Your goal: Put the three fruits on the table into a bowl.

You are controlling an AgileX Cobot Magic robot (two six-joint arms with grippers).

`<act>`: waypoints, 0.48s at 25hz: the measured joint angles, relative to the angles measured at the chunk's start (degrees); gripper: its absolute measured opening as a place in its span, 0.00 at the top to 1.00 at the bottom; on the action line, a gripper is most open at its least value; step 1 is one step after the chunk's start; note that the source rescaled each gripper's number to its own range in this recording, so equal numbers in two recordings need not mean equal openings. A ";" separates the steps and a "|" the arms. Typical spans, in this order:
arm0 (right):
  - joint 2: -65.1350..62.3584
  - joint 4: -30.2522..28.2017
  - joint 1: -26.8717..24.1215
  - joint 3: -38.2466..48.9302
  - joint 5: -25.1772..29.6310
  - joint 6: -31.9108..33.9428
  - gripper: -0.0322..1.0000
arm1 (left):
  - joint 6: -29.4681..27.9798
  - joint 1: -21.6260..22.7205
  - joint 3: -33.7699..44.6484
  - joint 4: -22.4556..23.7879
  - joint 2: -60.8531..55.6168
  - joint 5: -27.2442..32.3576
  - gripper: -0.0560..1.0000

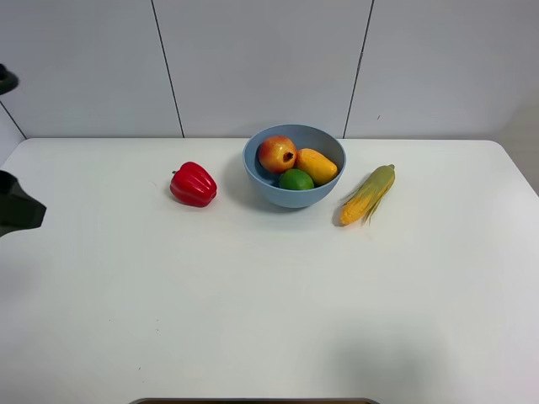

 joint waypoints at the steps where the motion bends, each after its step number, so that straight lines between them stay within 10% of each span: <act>1: 0.00 0.00 0.00 0.00 0.00 0.00 0.37 | -0.27 0.82 0.99 0.06 -2.01 0.10 0.03; 12: 0.00 0.00 0.00 0.00 0.00 0.00 0.37 | 8.98 22.27 16.85 -8.55 -25.25 -1.80 0.03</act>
